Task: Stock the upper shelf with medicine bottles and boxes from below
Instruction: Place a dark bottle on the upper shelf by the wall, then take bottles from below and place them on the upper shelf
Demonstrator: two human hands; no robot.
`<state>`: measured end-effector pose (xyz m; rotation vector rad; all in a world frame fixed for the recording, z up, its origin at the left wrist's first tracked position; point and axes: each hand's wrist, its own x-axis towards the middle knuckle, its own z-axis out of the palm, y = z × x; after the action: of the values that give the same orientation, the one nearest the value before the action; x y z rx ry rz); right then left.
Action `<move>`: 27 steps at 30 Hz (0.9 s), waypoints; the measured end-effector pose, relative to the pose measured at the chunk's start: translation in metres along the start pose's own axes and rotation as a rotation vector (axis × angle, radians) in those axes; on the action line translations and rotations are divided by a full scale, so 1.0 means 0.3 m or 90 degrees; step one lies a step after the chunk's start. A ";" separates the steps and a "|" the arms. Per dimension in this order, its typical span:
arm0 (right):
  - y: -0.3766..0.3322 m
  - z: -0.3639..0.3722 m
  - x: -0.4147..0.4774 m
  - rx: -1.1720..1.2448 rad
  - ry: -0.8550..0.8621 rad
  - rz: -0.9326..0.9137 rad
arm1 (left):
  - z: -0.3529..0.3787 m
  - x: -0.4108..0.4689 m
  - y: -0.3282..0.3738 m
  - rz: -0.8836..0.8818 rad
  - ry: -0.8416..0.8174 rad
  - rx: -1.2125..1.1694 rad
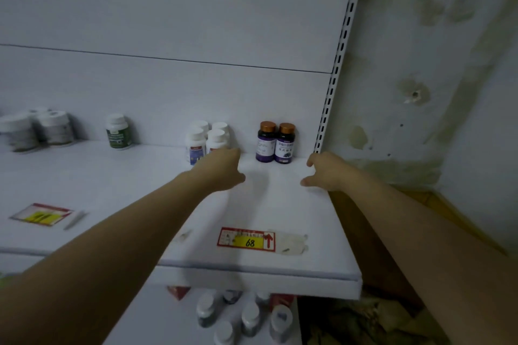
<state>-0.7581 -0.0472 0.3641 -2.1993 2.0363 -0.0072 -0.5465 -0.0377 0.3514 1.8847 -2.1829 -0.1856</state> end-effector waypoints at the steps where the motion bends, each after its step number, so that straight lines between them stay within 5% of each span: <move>1: -0.011 -0.004 -0.029 -0.004 0.002 0.000 | -0.011 -0.020 -0.006 0.004 0.004 0.005; 16: -0.307 0.056 -0.537 0.005 0.061 0.067 | -0.136 -0.492 -0.286 0.098 0.004 0.085; 27: -0.505 0.301 -0.816 0.051 -0.022 0.101 | 0.021 -0.849 -0.441 0.117 -0.101 0.028</move>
<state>-0.6189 0.2158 0.3142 -1.9715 2.1460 -0.0329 -0.3887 0.1927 0.2842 1.7320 -2.4684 -0.2621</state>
